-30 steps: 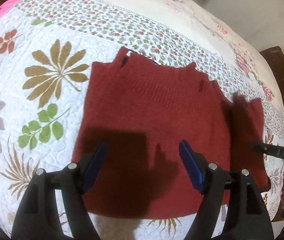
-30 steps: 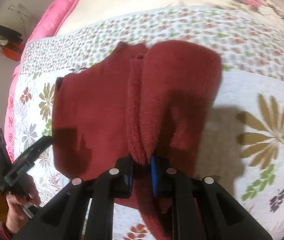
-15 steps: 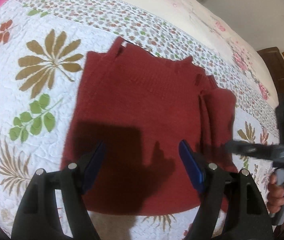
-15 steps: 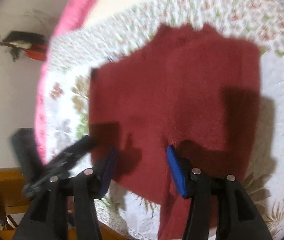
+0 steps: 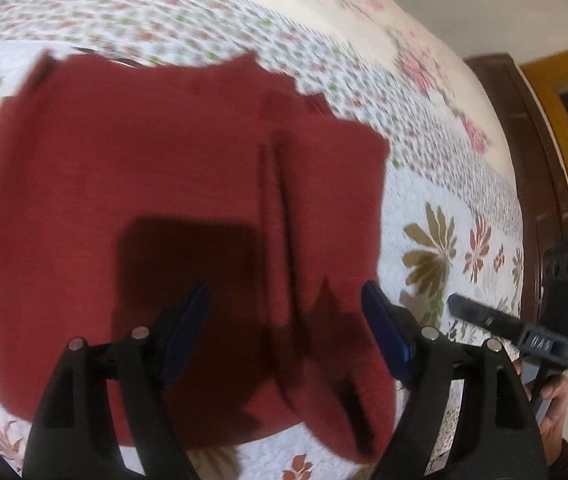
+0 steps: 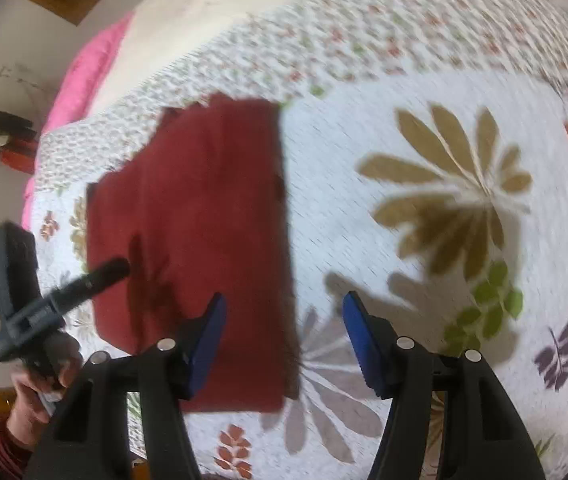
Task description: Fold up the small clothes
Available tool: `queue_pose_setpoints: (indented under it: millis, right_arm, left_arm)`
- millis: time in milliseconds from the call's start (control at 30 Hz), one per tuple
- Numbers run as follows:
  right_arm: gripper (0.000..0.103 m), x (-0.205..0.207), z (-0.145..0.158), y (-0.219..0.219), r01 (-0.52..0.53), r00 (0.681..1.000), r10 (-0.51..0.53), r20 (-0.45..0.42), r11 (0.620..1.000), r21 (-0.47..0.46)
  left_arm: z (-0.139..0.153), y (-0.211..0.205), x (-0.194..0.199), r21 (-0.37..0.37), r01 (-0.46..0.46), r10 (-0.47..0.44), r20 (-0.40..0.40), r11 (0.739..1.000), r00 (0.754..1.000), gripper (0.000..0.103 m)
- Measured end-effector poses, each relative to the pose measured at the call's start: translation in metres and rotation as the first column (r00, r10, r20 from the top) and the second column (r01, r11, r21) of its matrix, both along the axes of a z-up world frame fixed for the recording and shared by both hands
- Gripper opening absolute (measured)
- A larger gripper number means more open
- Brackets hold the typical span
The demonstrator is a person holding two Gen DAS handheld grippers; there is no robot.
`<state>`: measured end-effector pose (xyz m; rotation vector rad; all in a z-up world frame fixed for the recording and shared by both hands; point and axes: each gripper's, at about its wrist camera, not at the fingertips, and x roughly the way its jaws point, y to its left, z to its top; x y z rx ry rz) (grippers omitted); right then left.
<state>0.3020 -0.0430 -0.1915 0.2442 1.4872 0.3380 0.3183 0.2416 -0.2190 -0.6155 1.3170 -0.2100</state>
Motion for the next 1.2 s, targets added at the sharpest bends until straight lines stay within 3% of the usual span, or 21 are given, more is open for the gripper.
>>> queue_pose_setpoints:
  millis: [300,467,633,733,833,933,1067,1200]
  right_arm:
    - [0.061,-0.018,-0.01,-0.025,0.018,1.0,-0.018,0.009,1.0,-0.017]
    - [0.061,-0.021,-0.009,-0.033,0.022,1.0,-0.021,0.021,1.0,-0.018]
    - [0.061,-0.02,-0.019,-0.036,0.043,0.999,-0.043,-0.01,0.999,-0.007]
    - [0.061,-0.021,-0.019,-0.033,0.03,1.0,-0.03,-0.008,1.0,-0.001]
    - [0.061,-0.023,-0.023,-0.033,0.027,1.0,-0.027,-0.015,1.0,-0.007]
    - [0.061,-0.025,-0.026,-0.037,0.05,0.998,-0.05,-0.029,0.999,-0.002]
    - [0.061,-0.027,-0.023,-0.04,0.051,0.999,-0.051,-0.02,0.999,-0.005]
    - [0.061,-0.026,-0.022,-0.043,0.058,0.998,-0.058,-0.017,0.998,-0.004]
  left_arm:
    - [-0.031,-0.023,0.02,0.022,-0.012,0.015,-0.113,1.0,0.993,0.078]
    - [-0.015,-0.018,0.017,0.054,-0.046,0.049,-0.058,0.998,0.997,0.078]
    - [-0.037,-0.016,0.02,0.005,-0.044,0.044,-0.135,0.999,0.99,0.079]
    - [-0.035,-0.022,0.022,-0.014,-0.041,0.039,-0.118,0.999,0.992,0.078]
    - [-0.033,-0.038,0.029,-0.052,0.005,-0.011,-0.103,0.999,0.995,0.066]
    - [-0.034,-0.051,0.035,-0.043,0.052,-0.056,-0.098,0.998,0.994,0.049]
    - [-0.027,-0.048,0.033,-0.073,0.043,-0.047,-0.054,0.996,0.997,0.022]
    - [-0.001,-0.036,0.024,-0.093,0.041,-0.039,0.025,0.995,0.999,0.015]
